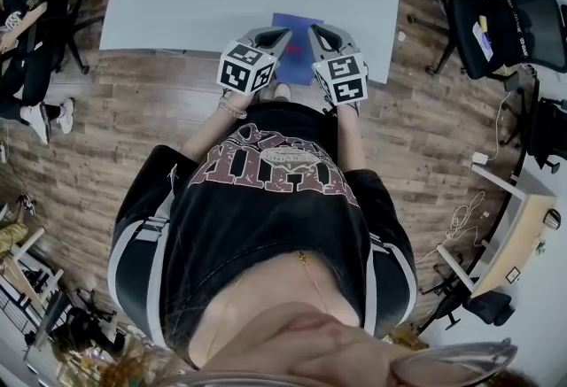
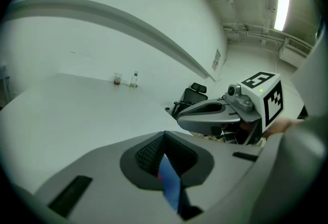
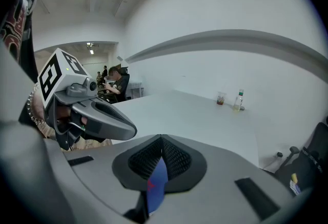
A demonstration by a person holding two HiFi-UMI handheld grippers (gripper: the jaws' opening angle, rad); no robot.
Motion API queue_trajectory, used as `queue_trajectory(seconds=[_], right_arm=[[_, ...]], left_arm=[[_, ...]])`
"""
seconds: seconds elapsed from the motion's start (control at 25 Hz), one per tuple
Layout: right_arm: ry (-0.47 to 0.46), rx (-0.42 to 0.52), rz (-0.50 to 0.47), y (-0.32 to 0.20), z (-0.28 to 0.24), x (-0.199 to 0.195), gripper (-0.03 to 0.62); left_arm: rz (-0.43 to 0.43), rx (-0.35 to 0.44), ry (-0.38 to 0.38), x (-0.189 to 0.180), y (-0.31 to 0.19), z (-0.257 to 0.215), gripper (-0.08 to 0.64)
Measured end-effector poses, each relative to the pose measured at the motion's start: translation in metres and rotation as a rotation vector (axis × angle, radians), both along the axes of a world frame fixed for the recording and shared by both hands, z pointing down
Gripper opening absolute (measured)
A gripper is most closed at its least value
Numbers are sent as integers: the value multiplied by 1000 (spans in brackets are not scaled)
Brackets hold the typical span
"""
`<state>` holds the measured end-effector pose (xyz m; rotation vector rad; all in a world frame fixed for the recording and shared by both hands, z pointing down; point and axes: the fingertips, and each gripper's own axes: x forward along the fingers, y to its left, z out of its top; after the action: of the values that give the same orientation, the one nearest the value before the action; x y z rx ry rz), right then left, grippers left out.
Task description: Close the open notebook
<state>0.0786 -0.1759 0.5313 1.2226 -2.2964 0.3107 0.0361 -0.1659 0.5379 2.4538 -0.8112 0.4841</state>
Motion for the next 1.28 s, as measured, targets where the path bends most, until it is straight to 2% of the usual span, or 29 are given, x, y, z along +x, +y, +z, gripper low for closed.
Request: queue_trajectory(seconds=[0.56,0.88,1.28], right_arm=[[-39,117,9,-2,-57,-12,18],[-68,193,8,-6,-91,-18,18],[-125,257,41,-14,-120,-23,18]], left_arm=[[-46,114,119,-4,-8,-70,48],[-49,225,129,-5,-13,-108,48],[-55,318,150,-9,-16,-144,48]])
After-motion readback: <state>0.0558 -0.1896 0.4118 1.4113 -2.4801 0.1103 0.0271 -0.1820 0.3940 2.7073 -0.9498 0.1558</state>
